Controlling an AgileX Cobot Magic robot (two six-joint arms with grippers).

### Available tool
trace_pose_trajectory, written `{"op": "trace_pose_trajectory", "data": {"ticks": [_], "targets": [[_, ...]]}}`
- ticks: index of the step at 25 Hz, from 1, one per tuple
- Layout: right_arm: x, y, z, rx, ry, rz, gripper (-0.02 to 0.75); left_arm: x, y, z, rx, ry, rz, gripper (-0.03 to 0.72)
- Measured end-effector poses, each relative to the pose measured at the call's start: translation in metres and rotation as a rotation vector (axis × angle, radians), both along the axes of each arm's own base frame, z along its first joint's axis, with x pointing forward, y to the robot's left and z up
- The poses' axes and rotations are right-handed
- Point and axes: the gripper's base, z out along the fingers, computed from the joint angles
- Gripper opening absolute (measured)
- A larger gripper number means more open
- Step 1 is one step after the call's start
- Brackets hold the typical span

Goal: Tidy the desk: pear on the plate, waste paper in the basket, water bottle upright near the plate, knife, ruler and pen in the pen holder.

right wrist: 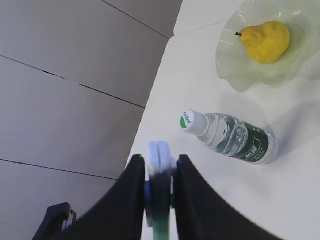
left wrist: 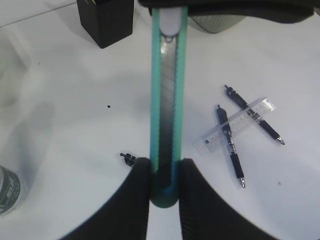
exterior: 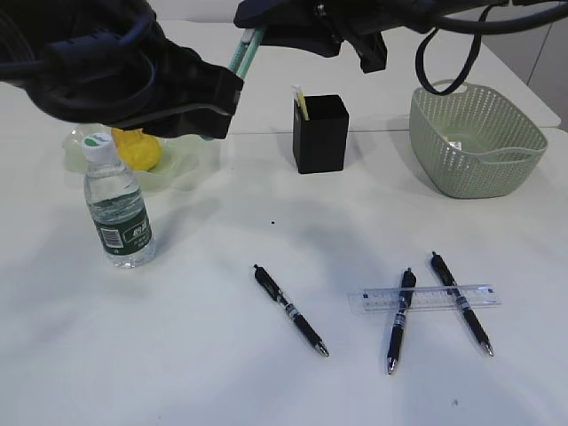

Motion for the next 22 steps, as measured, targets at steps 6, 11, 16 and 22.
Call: {"op": "trace_pose_trajectory", "data": {"ticks": [6, 11, 16, 22], "targets": [[-0.0001, 0.0, -0.0003, -0.005, -0.002, 0.003, 0.114, -0.0001, 0.0001, -0.0001, 0.002, 0.001, 0.0, 0.092], [-0.0001, -0.0001, -0.0004, -0.007, -0.003, 0.003, 0.114, -0.0001, 0.0002, -0.0002, 0.003, 0.002, 0.001, 0.095], [-0.0003, 0.0007, 0.0, 0.008, 0.003, 0.008, 0.113, -0.0002, 0.0003, -0.0004, 0.004, 0.004, 0.001, 0.162], [-0.0012, 0.0021, 0.0028, 0.045, 0.007, 0.017, 0.113, -0.0005, 0.0009, -0.001, 0.012, 0.009, 0.002, 0.305]]}}
